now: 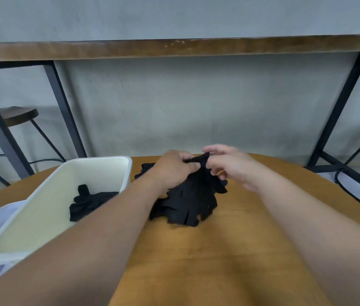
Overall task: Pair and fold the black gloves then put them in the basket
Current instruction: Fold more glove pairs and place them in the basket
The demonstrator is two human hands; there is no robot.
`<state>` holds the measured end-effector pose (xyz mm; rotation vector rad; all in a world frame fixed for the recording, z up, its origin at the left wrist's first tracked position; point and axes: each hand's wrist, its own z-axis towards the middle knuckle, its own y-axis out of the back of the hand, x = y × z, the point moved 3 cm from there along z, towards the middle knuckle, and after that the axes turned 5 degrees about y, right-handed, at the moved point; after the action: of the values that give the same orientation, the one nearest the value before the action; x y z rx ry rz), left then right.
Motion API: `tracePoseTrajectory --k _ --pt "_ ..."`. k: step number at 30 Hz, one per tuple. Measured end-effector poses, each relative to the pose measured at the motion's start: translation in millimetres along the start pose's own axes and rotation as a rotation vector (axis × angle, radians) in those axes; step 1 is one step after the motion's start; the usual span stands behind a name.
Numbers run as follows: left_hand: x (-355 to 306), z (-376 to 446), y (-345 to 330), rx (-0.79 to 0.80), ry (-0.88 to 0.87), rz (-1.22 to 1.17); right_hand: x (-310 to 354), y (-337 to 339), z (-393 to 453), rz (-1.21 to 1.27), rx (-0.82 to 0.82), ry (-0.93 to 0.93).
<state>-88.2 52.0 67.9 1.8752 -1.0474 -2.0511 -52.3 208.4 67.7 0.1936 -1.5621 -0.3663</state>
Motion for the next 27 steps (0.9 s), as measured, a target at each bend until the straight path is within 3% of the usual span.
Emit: tracePoseTrajectory --k 3,8,15,18,21,25,27 --pt "-19.3 -6.0 13.3 0.087 -0.027 0.033 20.8 13.6 -15.8 -0.172 0.093 0.084" --pt "-31.9 -15.6 12.6 0.016 -0.052 0.001 27.9 27.9 -33.5 -0.259 0.068 0.105" --pt "-42.4 -28.2 -16.3 -0.129 -0.14 -0.089 16.0 46.7 -50.5 -0.256 -0.153 0.218" --pt "-31.9 -43.6 -36.2 -0.148 -0.225 0.017 -0.7 52.4 -72.3 -0.375 -0.137 0.267" --pt "1.6 -65.7 -73.2 -0.006 -0.261 0.238 -48.5 37.6 -90.5 -0.48 0.009 0.166" --pt "61.5 -83.2 -123.2 0.28 -0.147 0.513 -117.1 4.0 -114.1 -0.664 0.316 -0.081" --pt "76.8 -83.7 -133.5 0.342 -0.115 0.544 -127.8 -0.5 -120.3 -0.713 0.349 -0.112"
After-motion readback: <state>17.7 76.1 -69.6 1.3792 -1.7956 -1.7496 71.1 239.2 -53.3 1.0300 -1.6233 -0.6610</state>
